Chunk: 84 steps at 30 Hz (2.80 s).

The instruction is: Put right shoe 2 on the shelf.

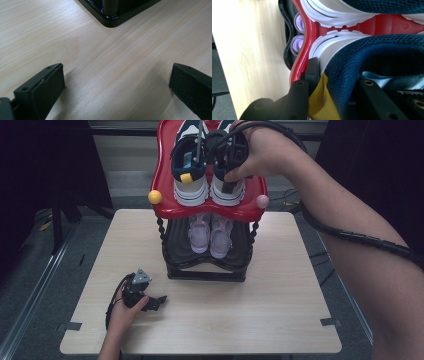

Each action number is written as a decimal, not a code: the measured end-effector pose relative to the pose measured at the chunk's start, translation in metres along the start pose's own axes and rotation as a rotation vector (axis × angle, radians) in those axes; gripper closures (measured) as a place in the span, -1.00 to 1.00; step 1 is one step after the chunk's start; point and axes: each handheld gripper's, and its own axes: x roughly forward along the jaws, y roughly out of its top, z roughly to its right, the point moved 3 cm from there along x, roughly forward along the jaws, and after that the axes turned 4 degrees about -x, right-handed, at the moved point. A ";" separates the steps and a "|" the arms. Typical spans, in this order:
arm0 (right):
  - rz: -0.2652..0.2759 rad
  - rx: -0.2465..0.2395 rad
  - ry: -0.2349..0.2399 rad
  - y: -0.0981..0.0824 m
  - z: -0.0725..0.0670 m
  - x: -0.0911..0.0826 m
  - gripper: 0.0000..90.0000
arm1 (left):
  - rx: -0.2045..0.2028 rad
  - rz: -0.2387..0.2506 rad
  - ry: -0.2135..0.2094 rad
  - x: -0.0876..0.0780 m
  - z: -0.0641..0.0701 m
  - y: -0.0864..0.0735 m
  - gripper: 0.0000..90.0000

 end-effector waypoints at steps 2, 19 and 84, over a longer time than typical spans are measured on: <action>0.003 0.006 -0.002 0.001 0.000 0.000 0.59 | 0.000 0.000 0.000 0.000 0.000 0.000 -1.00; 0.017 0.077 0.006 -0.004 0.001 -0.002 0.18 | 0.000 0.000 0.000 0.000 0.000 0.000 -1.00; -0.041 0.175 0.155 -0.041 -0.017 -0.054 -0.51 | 0.000 0.000 0.000 0.000 0.000 0.000 -1.00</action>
